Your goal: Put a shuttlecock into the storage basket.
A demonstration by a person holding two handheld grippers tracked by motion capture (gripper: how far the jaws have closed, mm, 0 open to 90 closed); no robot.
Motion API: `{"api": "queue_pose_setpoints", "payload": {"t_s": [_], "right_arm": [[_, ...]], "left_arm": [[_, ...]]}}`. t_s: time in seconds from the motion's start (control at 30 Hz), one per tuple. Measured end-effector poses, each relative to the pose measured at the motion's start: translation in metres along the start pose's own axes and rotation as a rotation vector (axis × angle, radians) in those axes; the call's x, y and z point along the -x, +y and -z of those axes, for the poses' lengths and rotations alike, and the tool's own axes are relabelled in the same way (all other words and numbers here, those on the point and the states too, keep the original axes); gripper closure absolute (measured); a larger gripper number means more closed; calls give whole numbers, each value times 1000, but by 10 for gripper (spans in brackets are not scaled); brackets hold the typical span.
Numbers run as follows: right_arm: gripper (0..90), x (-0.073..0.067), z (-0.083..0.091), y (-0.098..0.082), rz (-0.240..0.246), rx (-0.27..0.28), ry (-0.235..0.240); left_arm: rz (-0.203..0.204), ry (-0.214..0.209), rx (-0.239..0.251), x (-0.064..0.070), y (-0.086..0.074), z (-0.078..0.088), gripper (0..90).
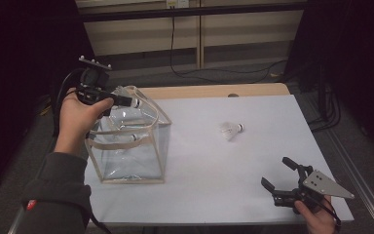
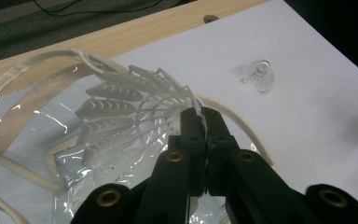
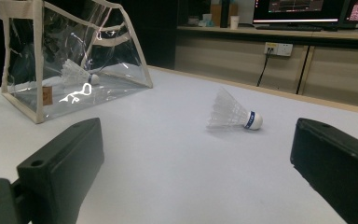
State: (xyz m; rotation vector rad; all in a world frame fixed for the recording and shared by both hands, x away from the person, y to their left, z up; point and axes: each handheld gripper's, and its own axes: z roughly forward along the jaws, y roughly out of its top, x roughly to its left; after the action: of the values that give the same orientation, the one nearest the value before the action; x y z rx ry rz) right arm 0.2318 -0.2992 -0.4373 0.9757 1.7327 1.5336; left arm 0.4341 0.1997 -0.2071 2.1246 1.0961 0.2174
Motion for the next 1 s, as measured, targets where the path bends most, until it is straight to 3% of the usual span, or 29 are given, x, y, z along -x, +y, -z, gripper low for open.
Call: {"api": "queue_pose_setpoints", "payload": {"t_s": [1.0], "right_arm": [[24,0,0,0,2,0,2]], "left_arm": [[45,53,4,-17,-9,4,891]]}}
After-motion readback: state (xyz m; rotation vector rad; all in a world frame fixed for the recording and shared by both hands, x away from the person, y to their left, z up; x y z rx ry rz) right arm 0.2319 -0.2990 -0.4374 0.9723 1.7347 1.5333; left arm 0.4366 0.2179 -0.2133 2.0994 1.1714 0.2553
